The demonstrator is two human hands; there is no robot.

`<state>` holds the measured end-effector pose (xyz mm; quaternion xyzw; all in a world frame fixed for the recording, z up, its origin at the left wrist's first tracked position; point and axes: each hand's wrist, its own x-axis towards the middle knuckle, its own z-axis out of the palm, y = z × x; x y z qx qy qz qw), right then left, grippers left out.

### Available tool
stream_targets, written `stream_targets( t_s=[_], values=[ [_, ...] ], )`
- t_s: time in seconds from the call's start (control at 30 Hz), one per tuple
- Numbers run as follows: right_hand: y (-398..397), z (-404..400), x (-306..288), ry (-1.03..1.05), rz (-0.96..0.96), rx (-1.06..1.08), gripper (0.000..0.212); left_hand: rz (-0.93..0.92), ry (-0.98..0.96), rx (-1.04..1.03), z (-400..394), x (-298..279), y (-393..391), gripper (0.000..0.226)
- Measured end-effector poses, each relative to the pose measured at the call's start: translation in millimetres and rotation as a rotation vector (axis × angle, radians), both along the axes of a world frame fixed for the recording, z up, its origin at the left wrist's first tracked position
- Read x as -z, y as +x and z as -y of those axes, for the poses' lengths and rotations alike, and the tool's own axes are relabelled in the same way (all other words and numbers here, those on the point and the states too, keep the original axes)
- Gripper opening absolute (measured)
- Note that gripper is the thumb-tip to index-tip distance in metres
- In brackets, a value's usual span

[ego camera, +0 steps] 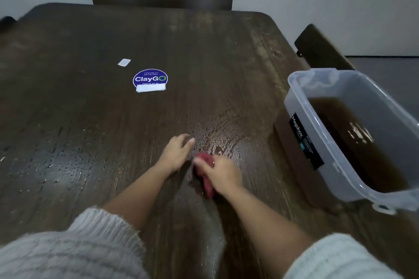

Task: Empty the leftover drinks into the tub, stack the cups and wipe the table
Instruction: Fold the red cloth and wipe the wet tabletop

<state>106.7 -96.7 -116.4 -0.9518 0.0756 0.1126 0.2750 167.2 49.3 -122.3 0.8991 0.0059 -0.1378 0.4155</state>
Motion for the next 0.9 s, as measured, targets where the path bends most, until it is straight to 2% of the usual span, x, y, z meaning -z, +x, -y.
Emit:
stream_targets(
  t_s=[0.07,0.13,0.17,0.23,0.3,0.37,0.43,0.53,0.63,0.67,0.77,0.83,0.9],
  values=[
    [6.4,6.3,-13.0,0.450,-0.130,0.321,0.062,-0.176,-0.283,-0.102,13.1,-8.0,-18.4,0.046],
    [8.5,17.5,-24.6,0.763,-0.249,0.529,0.053,-0.409,-0.560,-0.151,22.6,-15.6,-30.9,0.046],
    [9.3,24.5,-30.5,0.880,-0.292,0.579,0.053,-0.470,-0.636,-0.152,25.8,-18.9,-34.6,0.042],
    [9.2,39.5,-41.0,1.054,-0.394,0.577,0.058,-0.462,-0.674,-0.176,30.8,-24.8,-37.8,0.028],
    [7.6,56.5,-44.7,1.120,-0.484,0.507,0.063,-0.407,-0.704,-0.237,35.2,-30.8,-38.4,0.011],
    [3.6,72.8,-47.0,1.125,-0.536,0.484,0.061,-0.366,-0.709,-0.274,34.9,-34.4,-35.7,0.017],
    [2.1,86.5,-45.2,1.062,-0.524,0.501,0.047,-0.342,-0.733,-0.306,32.6,-38.0,-35.6,0.019],
    [2.2,96.1,-41.4,0.957,-0.522,0.578,0.026,-0.354,-0.934,-0.424,30.7,-41.6,-38.0,0.020],
    [0.3,94.3,-44.2,0.939,-0.540,0.653,0.021,-0.395,-1.070,-0.488,34.5,-43.6,-40.1,0.015],
    [0.4,92.7,-43.6,0.885,-0.513,0.665,0.020,-0.414,-1.007,-0.487,36.5,-40.2,-40.1,0.013],
    [1.1,90.4,-25.0,0.493,-0.256,0.595,0.024,-0.372,-0.542,-0.467,36.0,-22.4,-37.7,0.012],
    [-2.9,90.1,-19.1,0.222,-0.160,0.502,0.035,-0.277,-0.240,-0.443,31.1,-11.4,-35.6,0.032],
    [-6.9,86.4,-17.2,0.075,-0.159,0.346,0.048,-0.148,0.002,-0.312,29.1,-9.3,-36.0,0.046]
  ],
)
